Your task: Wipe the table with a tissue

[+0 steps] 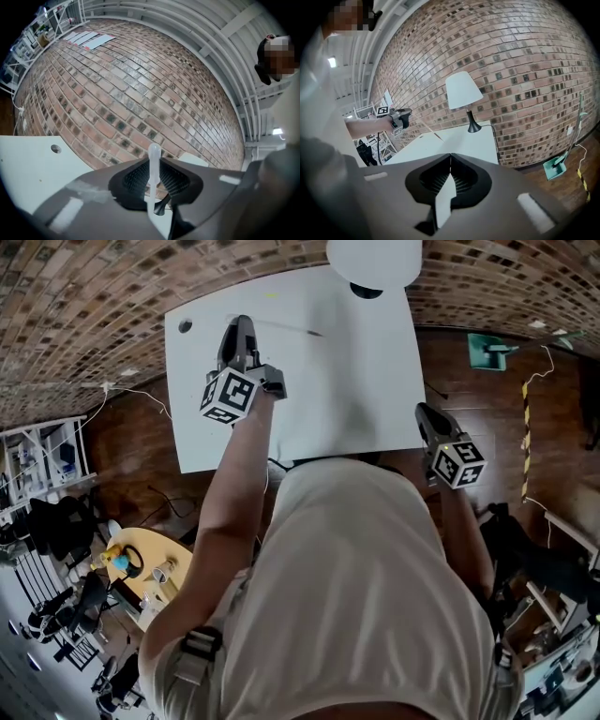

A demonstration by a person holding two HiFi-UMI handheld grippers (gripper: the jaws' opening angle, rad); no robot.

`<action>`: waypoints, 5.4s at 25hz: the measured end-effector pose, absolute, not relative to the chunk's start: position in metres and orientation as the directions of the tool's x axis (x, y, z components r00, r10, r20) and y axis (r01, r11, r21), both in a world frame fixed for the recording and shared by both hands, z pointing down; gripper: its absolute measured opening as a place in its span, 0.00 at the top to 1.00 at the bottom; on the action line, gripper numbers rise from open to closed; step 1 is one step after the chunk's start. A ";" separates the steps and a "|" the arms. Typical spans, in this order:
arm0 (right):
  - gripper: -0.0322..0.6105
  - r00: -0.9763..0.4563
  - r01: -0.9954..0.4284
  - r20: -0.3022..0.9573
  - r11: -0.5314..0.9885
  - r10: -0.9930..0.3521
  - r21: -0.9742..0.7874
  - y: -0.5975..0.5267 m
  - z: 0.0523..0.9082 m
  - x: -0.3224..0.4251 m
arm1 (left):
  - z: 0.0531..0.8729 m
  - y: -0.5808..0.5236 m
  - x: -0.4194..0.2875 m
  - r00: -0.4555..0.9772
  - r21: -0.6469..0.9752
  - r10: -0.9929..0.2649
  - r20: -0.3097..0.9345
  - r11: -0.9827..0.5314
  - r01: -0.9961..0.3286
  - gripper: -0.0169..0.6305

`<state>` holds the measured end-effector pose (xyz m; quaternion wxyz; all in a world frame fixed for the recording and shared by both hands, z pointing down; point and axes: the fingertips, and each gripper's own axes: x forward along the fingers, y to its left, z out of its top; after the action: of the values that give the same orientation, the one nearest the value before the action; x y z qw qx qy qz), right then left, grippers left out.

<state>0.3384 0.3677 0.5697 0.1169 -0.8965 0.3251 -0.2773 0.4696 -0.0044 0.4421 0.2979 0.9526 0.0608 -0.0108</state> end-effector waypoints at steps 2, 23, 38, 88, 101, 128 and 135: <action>0.94 0.634 -0.518 0.423 -0.761 -0.648 -0.389 0.376 0.571 0.340 | 0.442 0.004 0.472 0.992 0.559 0.111 -0.059 -0.819 0.125 0.87; 0.94 0.591 -0.571 0.411 -0.720 -0.694 -0.394 0.417 0.580 0.346 | 0.452 0.066 0.436 0.991 0.597 0.115 -0.063 -0.792 0.129 0.87; 0.94 0.529 -0.629 0.411 -0.668 -0.742 -0.397 0.425 0.585 0.350 | 0.473 0.099 0.395 0.994 0.612 0.106 -0.026 -0.785 0.100 0.87; 0.94 0.382 -0.720 0.443 -0.562 -0.811 -0.407 0.303 0.578 0.299 | 0.480 -0.035 0.259 0.997 0.775 -0.071 -0.006 -0.631 -0.040 0.86; 0.94 0.126 -0.900 0.508 -0.314 -0.852 -0.303 0.161 0.562 0.291 | 0.470 -0.183 0.082 0.775 0.953 -0.572 -0.269 -0.277 0.126 0.86; 0.94 -0.393 -0.916 0.524 0.276 -0.756 -0.290 -0.163 0.571 0.077 | 0.456 -0.317 -0.544 -0.151 0.883 -0.942 -0.299 -0.214 -0.417 0.86; 0.94 -0.386 -0.919 0.514 0.271 -0.766 -0.286 -0.177 0.566 0.076 | 0.478 -0.351 -0.548 -0.079 0.782 -0.985 -0.156 -0.074 -0.619 0.86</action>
<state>0.0759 -0.1767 0.5662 -0.1383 -0.5367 0.7851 -0.2765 -0.5477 -0.3505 0.4783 0.2467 0.6321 -0.6341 -0.3708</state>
